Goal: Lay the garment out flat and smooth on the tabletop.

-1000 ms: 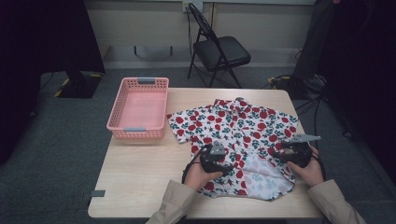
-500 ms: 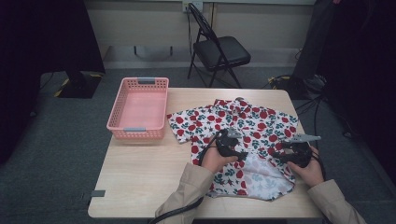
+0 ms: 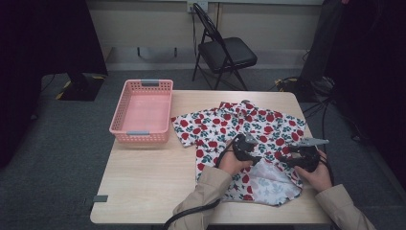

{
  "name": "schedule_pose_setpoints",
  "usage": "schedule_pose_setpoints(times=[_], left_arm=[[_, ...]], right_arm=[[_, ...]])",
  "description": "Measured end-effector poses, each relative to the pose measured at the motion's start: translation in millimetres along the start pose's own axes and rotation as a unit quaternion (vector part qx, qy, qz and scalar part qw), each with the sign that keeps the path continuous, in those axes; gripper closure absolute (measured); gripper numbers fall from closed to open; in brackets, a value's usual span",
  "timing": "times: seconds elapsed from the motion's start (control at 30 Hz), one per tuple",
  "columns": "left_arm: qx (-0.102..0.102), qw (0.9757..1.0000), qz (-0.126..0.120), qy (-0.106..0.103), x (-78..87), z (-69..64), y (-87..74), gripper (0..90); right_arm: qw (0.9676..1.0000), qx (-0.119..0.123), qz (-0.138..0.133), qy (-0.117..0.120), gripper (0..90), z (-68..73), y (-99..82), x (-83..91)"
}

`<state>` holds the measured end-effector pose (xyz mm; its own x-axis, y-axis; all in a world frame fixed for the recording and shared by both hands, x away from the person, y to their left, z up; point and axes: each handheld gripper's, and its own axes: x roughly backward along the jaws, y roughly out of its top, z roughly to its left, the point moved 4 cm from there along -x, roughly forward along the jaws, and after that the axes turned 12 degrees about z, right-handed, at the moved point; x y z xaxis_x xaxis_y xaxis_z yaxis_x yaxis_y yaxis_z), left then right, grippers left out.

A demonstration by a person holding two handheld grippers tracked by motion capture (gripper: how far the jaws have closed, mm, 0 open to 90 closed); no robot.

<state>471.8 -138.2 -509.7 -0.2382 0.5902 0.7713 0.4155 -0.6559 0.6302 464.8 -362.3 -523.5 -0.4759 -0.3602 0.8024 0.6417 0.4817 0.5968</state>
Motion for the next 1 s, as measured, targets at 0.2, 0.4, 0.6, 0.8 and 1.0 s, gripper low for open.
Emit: schedule_pose_setpoints(times=[0.2,0.4,0.6,0.8,1.0], left_arm=[[-0.023,0.9994,0.017,0.021,-12.7,-2.3,1.2,54.3],[-0.031,0.9986,0.026,0.034,-9.6,-2.2,-0.1,76.1],[-0.025,0.9990,0.034,-0.013,1.1,-6.0,-3.9,90.0],[-0.019,0.9987,0.014,-0.045,17.2,-10.9,-7.9,90.0],[-0.020,0.9982,0.000,-0.056,32.7,-12.7,-11.1,90.0]], right_arm=[[1.0000,0.000,0.000,0.000,29.3,0.0,0.0,0.0],[1.0000,0.000,0.000,0.000,29.2,0.0,0.0,0.0],[1.0000,0.000,0.000,0.000,29.2,0.0,0.0,0.0],[1.0000,0.000,0.000,0.000,29.2,0.0,0.0,0.0],[1.0000,0.000,0.000,0.000,29.3,0.0,0.0,0.0]])
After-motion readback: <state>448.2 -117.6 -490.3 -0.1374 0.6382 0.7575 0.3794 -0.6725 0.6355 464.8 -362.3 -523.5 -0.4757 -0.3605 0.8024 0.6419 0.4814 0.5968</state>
